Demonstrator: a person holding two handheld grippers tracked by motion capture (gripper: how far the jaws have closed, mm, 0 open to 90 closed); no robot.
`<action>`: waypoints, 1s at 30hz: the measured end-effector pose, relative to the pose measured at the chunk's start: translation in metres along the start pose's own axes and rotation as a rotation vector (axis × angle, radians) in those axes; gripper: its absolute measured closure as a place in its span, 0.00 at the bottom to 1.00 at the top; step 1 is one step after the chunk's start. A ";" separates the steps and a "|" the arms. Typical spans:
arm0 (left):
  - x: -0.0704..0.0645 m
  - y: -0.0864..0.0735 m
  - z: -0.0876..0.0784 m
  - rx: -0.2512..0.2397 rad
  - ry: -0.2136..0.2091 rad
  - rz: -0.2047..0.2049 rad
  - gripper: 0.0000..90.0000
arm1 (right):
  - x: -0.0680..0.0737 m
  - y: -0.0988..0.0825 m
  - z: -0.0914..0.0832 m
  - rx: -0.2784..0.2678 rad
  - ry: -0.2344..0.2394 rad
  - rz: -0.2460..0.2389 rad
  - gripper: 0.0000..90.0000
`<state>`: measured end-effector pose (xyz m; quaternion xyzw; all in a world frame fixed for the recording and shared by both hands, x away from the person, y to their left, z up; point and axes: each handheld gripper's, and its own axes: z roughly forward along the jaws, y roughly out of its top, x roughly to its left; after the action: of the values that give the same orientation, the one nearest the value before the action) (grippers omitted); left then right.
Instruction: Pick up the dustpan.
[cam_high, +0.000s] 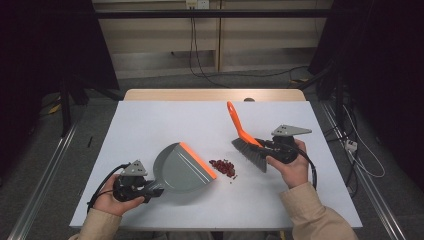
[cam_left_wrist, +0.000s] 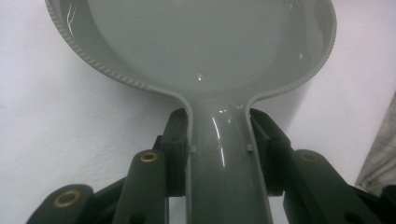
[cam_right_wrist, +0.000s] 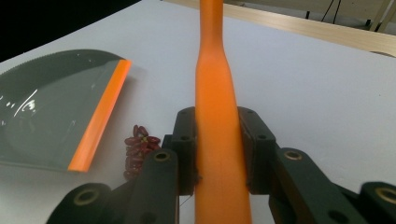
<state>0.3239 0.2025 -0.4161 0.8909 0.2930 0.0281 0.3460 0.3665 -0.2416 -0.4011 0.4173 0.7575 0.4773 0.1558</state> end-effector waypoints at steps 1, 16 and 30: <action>0.000 0.000 0.001 0.005 -0.002 0.005 0.70 | 0.001 0.000 0.001 -0.001 0.000 0.000 0.79; -0.009 0.003 0.018 0.047 -0.088 0.053 0.70 | 0.009 -0.003 0.014 0.012 -0.032 -0.010 0.79; -0.013 0.006 0.033 0.050 -0.117 0.094 0.69 | 0.012 -0.004 0.028 0.037 -0.055 -0.023 0.79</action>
<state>0.3247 0.1723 -0.4349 0.9122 0.2307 -0.0151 0.3384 0.3745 -0.2163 -0.4164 0.4244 0.7664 0.4497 0.1741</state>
